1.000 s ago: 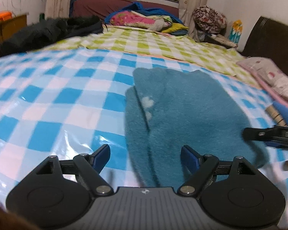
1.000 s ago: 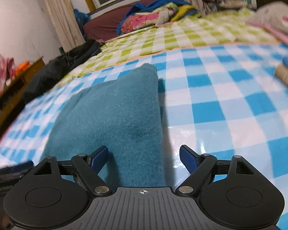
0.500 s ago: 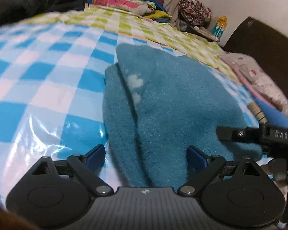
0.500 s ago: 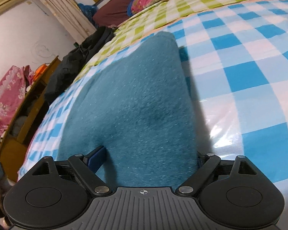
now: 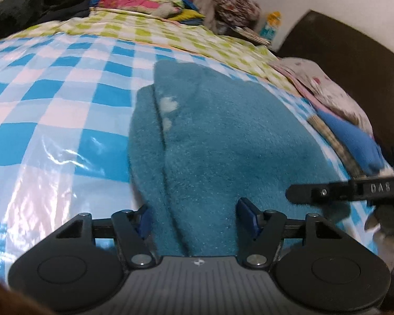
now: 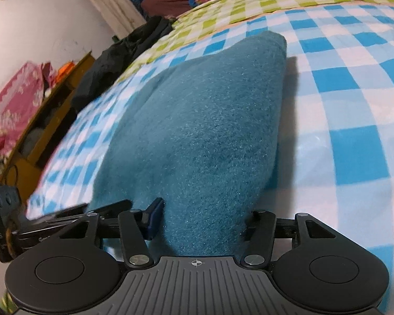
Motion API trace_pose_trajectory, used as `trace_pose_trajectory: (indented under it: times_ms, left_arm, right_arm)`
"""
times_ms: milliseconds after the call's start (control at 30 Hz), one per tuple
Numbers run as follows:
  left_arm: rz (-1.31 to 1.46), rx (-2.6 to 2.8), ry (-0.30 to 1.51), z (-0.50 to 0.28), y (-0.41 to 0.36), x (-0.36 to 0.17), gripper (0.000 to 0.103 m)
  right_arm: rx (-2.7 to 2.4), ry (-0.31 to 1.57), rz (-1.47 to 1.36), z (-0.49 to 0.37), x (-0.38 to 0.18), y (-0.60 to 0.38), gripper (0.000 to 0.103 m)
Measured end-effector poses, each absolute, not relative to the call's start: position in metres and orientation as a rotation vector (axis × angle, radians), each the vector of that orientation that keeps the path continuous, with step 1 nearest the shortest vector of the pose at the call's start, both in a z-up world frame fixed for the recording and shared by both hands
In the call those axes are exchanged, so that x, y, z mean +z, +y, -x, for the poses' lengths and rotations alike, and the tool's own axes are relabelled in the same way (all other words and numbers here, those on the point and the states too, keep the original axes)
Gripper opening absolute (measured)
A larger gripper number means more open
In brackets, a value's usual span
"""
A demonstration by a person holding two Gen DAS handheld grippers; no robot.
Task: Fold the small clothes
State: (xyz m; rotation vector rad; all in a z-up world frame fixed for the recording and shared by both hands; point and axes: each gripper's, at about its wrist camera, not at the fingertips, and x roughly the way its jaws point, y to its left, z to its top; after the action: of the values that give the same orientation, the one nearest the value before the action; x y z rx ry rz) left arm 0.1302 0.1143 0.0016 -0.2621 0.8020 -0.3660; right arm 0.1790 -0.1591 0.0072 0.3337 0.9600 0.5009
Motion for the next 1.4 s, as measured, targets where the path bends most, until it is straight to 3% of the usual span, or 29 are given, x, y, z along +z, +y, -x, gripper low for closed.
trace_pose_trajectory:
  times_ms: [333, 667, 900, 1267, 1400]
  left_arm:
    - [0.161, -0.244, 0.659, -0.139, 0.120, 0.047, 0.069]
    - [0.244, -0.250, 0.760, -0.210, 0.110, 0.035, 0.070]
    - [0.149, -0.269, 0.736, -0.214, 0.100, 0.042, 0.034]
    - [0.132, -0.279, 0.707, -0.218, 0.107, 0.058, 0.025]
    - [0.154, -0.243, 0.685, -0.218, 0.122, 0.057, 0.018]
  right_arm:
    - [0.447, 0.966, -0.322, -0.171, 0.018, -0.170, 0.061]
    - [0.410, 0.947, -0.273, -0.166, 0.023, -0.170, 0.064]
    - [0.367, 0.770, -0.088, -0.122, 0.056, -0.158, 0.066]
    - [0.624, 0.716, 0.018, -0.107, 0.052, -0.044, 0.064]
    - [0.638, 0.732, 0.044, -0.123, 0.042, -0.019, 0.053]
